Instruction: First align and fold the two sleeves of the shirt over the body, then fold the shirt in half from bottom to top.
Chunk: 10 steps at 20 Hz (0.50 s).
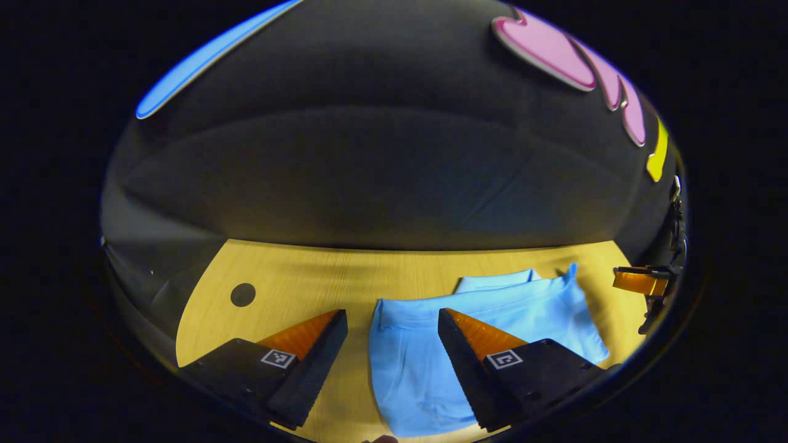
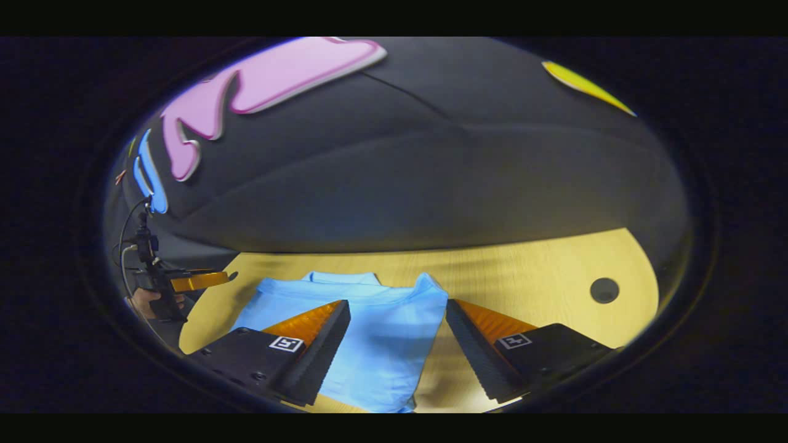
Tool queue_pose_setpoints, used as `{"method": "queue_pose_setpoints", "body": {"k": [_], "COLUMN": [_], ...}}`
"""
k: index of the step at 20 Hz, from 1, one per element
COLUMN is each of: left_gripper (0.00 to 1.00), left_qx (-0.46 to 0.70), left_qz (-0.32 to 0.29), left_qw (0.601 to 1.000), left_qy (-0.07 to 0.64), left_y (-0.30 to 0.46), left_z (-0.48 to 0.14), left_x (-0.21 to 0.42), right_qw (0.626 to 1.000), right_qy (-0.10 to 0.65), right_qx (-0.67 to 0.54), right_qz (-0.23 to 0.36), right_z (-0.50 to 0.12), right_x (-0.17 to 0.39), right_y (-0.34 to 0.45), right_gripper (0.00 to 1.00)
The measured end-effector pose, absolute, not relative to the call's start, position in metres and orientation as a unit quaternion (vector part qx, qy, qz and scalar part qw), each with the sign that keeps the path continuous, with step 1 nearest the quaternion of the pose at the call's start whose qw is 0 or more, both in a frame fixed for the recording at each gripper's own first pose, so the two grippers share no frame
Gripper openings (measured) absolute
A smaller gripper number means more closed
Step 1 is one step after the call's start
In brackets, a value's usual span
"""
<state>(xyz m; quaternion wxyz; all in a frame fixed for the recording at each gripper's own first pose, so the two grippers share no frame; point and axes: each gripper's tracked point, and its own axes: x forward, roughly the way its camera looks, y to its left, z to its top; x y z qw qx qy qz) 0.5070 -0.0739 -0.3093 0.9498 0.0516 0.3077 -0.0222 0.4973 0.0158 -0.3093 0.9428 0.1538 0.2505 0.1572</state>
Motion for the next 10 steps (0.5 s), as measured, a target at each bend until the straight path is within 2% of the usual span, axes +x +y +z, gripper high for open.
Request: {"method": "queue_pose_setpoints", "body": {"k": [4,10], "left_gripper": [0.97,0.96], "left_qx": [0.049,0.068], "left_qz": [-0.046,-0.070], "left_qw": [0.967,0.979], "left_qy": [0.246,0.181], "left_y": [-0.092,-0.101], "left_z": [-0.246,-0.184], "left_x": [0.447,0.308], "right_qw": [0.966,0.988], "right_qy": [0.186,0.106], "right_qx": [0.105,0.052], "right_qz": [0.146,0.100], "right_z": [-0.240,-0.161], "right_x": [0.442,0.314], "right_y": [0.032,0.052], "right_gripper": [0.98,0.98]}}
